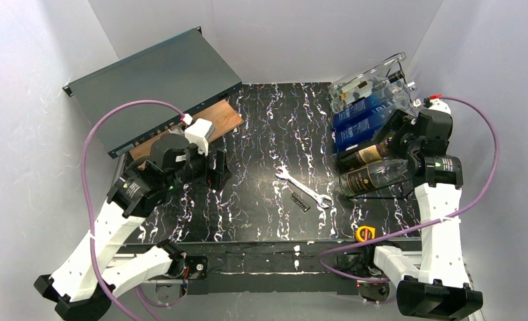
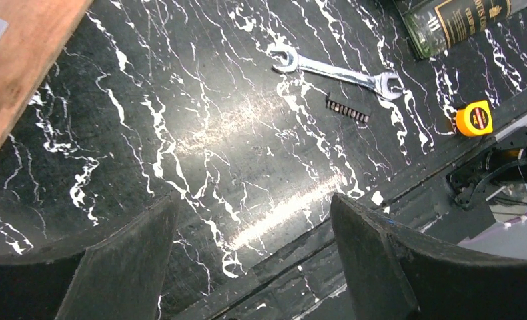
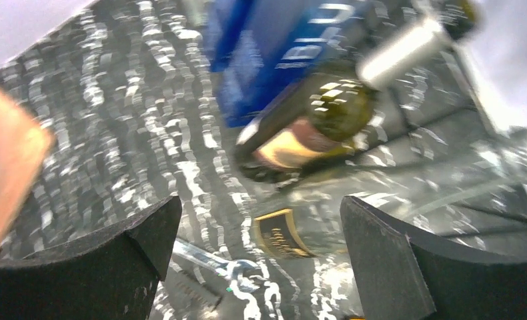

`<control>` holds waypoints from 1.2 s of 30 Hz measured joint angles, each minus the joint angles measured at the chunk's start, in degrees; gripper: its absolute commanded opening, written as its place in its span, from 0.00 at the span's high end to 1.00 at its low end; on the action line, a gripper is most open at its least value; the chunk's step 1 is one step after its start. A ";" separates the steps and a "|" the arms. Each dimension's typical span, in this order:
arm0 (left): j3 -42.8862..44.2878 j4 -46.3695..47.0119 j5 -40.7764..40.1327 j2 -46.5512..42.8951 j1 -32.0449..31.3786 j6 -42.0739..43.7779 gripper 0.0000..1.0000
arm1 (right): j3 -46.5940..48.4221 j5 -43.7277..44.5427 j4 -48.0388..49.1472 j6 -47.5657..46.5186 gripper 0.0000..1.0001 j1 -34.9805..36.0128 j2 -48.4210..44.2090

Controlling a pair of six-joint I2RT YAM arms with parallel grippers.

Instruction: Put the wine bottle on the wine rack

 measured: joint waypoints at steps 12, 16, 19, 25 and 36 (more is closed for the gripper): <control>6.40 0.79 -7.87 -9.11 0.00 0.33 0.02 | 8.98 -26.08 9.35 -0.20 0.01 0.98 4.22; 9.40 3.39 -11.63 -12.79 0.00 1.29 0.02 | 14.95 -26.56 9.64 -1.25 0.02 1.03 5.79; 11.15 6.25 -13.64 -15.21 0.00 2.43 0.02 | 19.80 -26.27 9.97 -2.01 0.01 1.07 6.82; 14.58 12.07 -15.58 -17.38 0.00 4.74 0.02 | 23.47 -24.39 11.89 -2.23 0.02 1.09 6.25; 18.91 16.37 -16.35 -17.18 0.00 6.99 0.02 | 24.94 -5.31 14.95 -3.52 0.02 1.14 -1.88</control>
